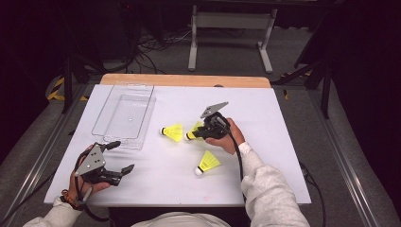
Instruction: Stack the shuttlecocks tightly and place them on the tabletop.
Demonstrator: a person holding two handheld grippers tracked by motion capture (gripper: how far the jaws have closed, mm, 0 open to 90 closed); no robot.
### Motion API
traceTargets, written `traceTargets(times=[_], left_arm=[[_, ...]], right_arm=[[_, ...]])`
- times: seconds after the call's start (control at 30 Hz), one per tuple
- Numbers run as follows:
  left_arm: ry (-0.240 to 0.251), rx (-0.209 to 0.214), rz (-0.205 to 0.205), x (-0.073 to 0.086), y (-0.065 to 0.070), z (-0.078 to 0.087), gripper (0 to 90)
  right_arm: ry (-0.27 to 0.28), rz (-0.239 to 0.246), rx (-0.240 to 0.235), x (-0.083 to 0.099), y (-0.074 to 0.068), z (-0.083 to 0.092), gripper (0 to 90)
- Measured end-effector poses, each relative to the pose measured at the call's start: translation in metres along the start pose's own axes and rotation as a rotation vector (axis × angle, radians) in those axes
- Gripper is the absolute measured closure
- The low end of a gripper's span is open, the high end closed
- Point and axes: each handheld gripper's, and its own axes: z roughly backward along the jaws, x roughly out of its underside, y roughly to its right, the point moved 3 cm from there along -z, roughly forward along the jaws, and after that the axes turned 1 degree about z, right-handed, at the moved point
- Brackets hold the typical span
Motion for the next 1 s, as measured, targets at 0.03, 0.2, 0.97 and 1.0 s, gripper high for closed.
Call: traceTargets(times=[0.03, 0.2, 0.97, 1.0], left_arm=[[-0.001, 0.000, 0.000, 0.000, 0.000, 0.000, 9.0], [-0.006, 0.001, -0.001, 0.001, 0.000, -0.001, 9.0], [-0.011, 0.003, 0.001, 0.001, -0.001, -0.002, 9.0], [-0.012, 0.003, 0.001, 0.001, -0.001, -0.002, 9.0]], right_arm=[[-0.005, -0.004, -0.001, 0.002, 0.000, 0.000, 77.6], [-0.025, -0.017, -0.006, 0.011, 0.002, 0.002, 76.3], [-0.130, -0.015, -0.021, 0.025, -0.004, 0.006, 85.2], [-0.132, -0.011, -0.017, 0.025, -0.004, 0.005, 86.9]])
